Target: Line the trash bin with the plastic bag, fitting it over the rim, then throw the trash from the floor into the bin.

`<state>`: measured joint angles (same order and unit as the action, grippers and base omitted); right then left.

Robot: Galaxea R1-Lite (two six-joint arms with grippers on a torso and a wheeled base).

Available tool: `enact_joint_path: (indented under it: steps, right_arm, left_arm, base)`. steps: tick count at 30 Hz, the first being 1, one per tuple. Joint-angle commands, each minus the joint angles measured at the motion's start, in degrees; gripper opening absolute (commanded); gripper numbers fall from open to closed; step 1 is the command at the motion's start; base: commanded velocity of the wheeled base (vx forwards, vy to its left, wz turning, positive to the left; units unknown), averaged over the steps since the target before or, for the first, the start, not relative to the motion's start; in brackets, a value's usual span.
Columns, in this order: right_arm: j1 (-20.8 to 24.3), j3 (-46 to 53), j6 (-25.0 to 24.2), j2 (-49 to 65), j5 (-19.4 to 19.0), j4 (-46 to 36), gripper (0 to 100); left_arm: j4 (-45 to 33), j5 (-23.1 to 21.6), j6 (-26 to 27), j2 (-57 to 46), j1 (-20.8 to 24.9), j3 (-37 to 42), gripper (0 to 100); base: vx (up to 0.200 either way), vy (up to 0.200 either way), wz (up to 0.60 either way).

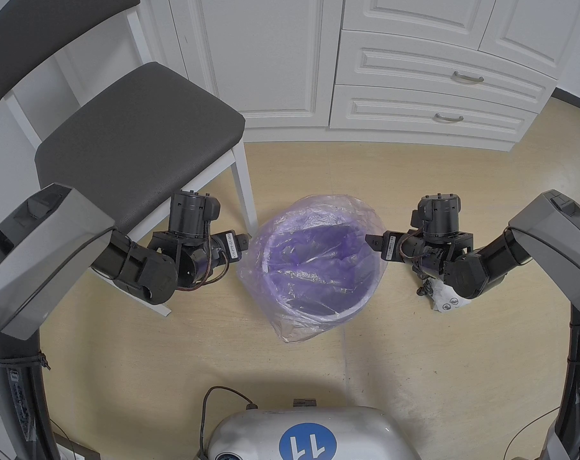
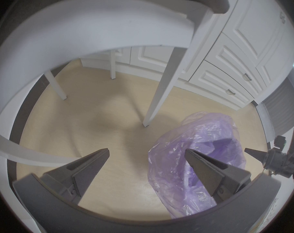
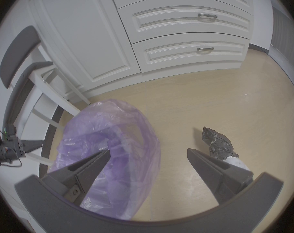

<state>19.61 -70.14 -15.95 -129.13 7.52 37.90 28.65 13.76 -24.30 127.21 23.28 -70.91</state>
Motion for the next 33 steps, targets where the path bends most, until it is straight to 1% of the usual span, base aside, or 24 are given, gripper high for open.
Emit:
enact_joint_path:
  steps: [1,4,5,8,14,17,20,21,22,25,28,32,33]
  right_arm:
    - [0.7,1.6,1.7,0.6,-0.1,0.1,100]
    - [1.1,1.8,2.3,0.3,-0.1,0.1,100]
    - [2.2,1.6,3.1,-0.8,-0.1,0.0,100]
    - [3.3,-0.6,4.9,-4.4,0.1,0.6,100]
    - [5.1,-7.0,5.2,-8.8,2.5,0.7,100]
    - [5.1,-11.2,4.8,-11.7,5.0,1.0,100]
    - [5.2,-15.0,2.9,-14.0,7.2,2.2,100]
    - [5.4,-16.7,1.5,-14.9,7.6,3.1,100]
    - [5.4,-16.7,1.5,-14.9,7.6,3.1,100]
    - [5.9,-21.7,-2.8,-17.3,8.8,3.6,100]
    - [5.9,-25.3,-5.7,-18.3,10.4,3.7,100]
    - [5.8,-29.0,-8.8,-19.3,11.5,3.8,100]
    - [5.8,-29.0,-8.8,-19.3,11.5,3.8,100]
  left_arm:
    - [2.9,-0.1,2.1,-2.3,0.5,3.4,100]
    - [4.5,-0.1,2.9,-2.6,0.8,4.5,100]
    - [6.2,-0.1,3.5,-2.7,1.2,5.3,100]
    - [6.6,-0.1,3.5,-2.7,1.7,5.8,100]
    - [7.3,0.0,3.5,-2.6,2.5,6.0,100]
    - [8.3,0.0,3.5,-2.4,2.7,6.2,100]
    - [9.0,0.0,3.5,-2.2,3.0,6.6,100]
    - [9.3,0.0,3.5,-2.2,3.0,6.8,100]
    - [9.3,0.0,3.5,-2.2,3.0,6.8,100]
    - [9.7,-0.1,3.5,-2.2,3.0,6.9,100]
    - [9.7,-0.1,3.5,-2.2,3.0,7.0,100]
    - [9.7,-0.6,3.5,-2.3,3.1,7.2,100]
    - [9.7,-0.6,3.5,-2.3,3.1,7.2,100]
  base:
    - [0.0,0.0,0.0]
    - [0.0,0.0,0.0]
    - [0.0,0.0,0.0]
    - [0.0,0.0,0.0]
    - [0.0,0.0,0.0]
    - [0.0,0.0,0.0]
    - [0.0,0.0,0.0]
    - [0.0,0.0,0.0]
    - [0.0,0.0,0.0]
    - [0.0,0.0,0.0]
    - [0.0,0.0,0.0]
    - [0.0,0.0,0.0]
    - [0.0,0.0,0.0]
